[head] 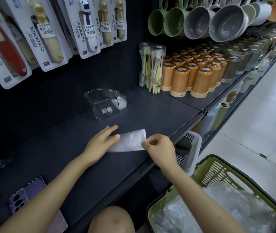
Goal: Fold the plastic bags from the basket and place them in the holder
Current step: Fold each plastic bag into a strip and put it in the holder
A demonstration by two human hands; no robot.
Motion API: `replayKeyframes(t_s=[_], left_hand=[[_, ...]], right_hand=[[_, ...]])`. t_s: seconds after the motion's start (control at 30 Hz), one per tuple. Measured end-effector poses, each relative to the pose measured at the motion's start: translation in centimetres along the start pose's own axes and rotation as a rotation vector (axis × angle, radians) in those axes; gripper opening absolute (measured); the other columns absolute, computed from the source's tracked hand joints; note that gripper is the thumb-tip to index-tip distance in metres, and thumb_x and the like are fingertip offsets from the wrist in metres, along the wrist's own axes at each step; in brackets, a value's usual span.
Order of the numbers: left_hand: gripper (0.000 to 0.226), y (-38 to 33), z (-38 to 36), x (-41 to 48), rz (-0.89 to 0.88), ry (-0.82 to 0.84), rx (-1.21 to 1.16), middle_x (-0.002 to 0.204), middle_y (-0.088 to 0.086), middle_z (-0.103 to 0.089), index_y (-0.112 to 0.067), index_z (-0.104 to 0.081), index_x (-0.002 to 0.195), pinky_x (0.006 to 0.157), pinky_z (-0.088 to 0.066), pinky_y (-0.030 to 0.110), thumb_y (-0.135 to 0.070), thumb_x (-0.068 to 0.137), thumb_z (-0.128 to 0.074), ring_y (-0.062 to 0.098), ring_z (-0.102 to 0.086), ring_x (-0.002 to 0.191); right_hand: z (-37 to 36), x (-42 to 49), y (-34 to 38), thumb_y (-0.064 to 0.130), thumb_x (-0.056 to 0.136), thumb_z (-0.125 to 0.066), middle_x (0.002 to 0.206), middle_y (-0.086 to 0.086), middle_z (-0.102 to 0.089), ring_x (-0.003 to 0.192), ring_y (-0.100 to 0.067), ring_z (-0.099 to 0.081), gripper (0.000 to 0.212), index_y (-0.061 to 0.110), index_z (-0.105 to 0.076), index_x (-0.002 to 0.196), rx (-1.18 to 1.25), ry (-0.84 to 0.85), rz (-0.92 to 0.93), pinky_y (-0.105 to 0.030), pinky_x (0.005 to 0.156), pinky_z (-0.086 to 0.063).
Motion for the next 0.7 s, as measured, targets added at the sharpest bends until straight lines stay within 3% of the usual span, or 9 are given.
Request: replayKeyframes(t_s=[0.07, 0.13, 0.2, 0.27, 0.4, 0.57, 0.63, 0.7], left_hand=[[0.054, -1.7, -0.4, 0.2, -0.071, 0.072, 0.067, 0.136, -0.012, -0.053, -0.031, -0.055, 0.130, 0.109, -0.028, 0.022, -0.042, 0.077, -0.059, 0.004, -0.042, 0.131], [0.040, -3.3, -1.6, 0.2, -0.072, 0.206, 0.005, 0.116, -0.014, -0.065, -0.031, -0.064, 0.113, 0.098, -0.042, 0.022, -0.029, 0.073, -0.062, 0.002, -0.057, 0.111], [0.022, -4.7, -2.6, 0.1, -0.059, 0.304, -0.116, 0.092, -0.012, -0.069, -0.020, -0.069, 0.096, 0.082, -0.046, 0.020, -0.007, 0.079, -0.065, 0.001, -0.062, 0.087], [0.016, -5.5, -3.1, -0.1, -0.044, 0.335, -0.207, 0.080, -0.006, -0.066, -0.010, -0.069, 0.089, 0.074, -0.045, 0.022, 0.000, 0.078, -0.065, 0.005, -0.060, 0.078], [0.022, -5.9, -3.6, -0.7, 0.032, 0.300, -0.460, 0.088, 0.004, -0.069, -0.004, -0.066, 0.097, 0.071, -0.051, 0.026, -0.004, 0.075, -0.068, 0.014, -0.064, 0.081], [0.015, -5.5, -4.2, -1.6, 0.137, 0.177, -0.731, 0.095, 0.011, -0.072, -0.004, -0.065, 0.095, 0.078, -0.057, 0.038, 0.006, 0.085, -0.061, 0.023, -0.069, 0.088], [0.016, -5.3, -4.4, -1.9, 0.158, 0.146, -0.785, 0.097, 0.014, -0.072, -0.003, -0.065, 0.098, 0.076, -0.059, 0.037, 0.005, 0.085, -0.061, 0.026, -0.069, 0.088], [0.018, -5.2, -4.6, -2.2, 0.166, 0.127, -0.812, 0.098, 0.014, -0.072, -0.003, -0.065, 0.101, 0.074, -0.060, 0.035, 0.005, 0.085, -0.062, 0.025, -0.069, 0.087]], right_hand=[[0.7, 0.4, 0.9, 0.018, 0.082, -0.068, 0.061, 0.004, -0.065, 0.068, -0.015, -0.063, 0.019, 0.021, -0.058, 0.067, 0.062, 0.116, 0.040, -0.030, 0.068, -0.048], [1.6, 0.9, 2.1, 0.013, 0.084, -0.068, 0.059, -0.001, -0.067, 0.067, -0.019, -0.067, 0.017, 0.018, -0.058, 0.071, 0.035, 0.225, 0.097, -0.032, 0.067, -0.050], [2.7, 1.4, 3.5, 0.011, 0.086, -0.067, 0.059, -0.003, -0.067, 0.065, -0.018, -0.067, 0.015, 0.015, -0.058, 0.074, -0.017, 0.288, 0.158, -0.030, 0.063, -0.049], [3.9, 1.9, 5.1, 0.009, 0.087, -0.066, 0.059, -0.003, -0.064, 0.059, -0.010, -0.062, 0.012, 0.013, -0.060, 0.078, -0.022, 0.314, 0.212, -0.023, 0.059, -0.047], [5.3, 2.7, 6.0, 0.014, 0.090, -0.064, 0.064, 0.003, -0.063, 0.056, -0.004, -0.055, 0.004, 0.013, -0.062, 0.086, 0.106, 0.302, 0.193, -0.014, 0.051, -0.041], [2.9, 0.4, 2.8, 0.023, 0.089, -0.067, 0.092, -0.009, -0.072, 0.074, -0.015, -0.063, 0.023, 0.012, -0.066, 0.109, 0.338, 0.449, 0.020, -0.030, 0.064, -0.051], [1.5, -1.1, 2.1, 0.019, 0.090, -0.065, 0.092, -0.012, -0.072, 0.073, -0.018, -0.062, 0.020, 0.008, -0.068, 0.108, 0.387, 0.530, -0.003, -0.028, 0.059, -0.049], [1.1, -1.4, 1.7, 0.010, 0.090, -0.063, 0.088, -0.012, -0.071, 0.074, -0.022, -0.061, 0.014, 0.006, -0.071, 0.101, 0.447, 0.503, -0.009, -0.031, 0.059, -0.047]])
Point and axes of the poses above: each hand's wrist, its own x-axis towards the middle knuckle, its own z-axis out of the back of the hand, y = z × x, the point moved 9 cm from there along x, towards the middle knuckle
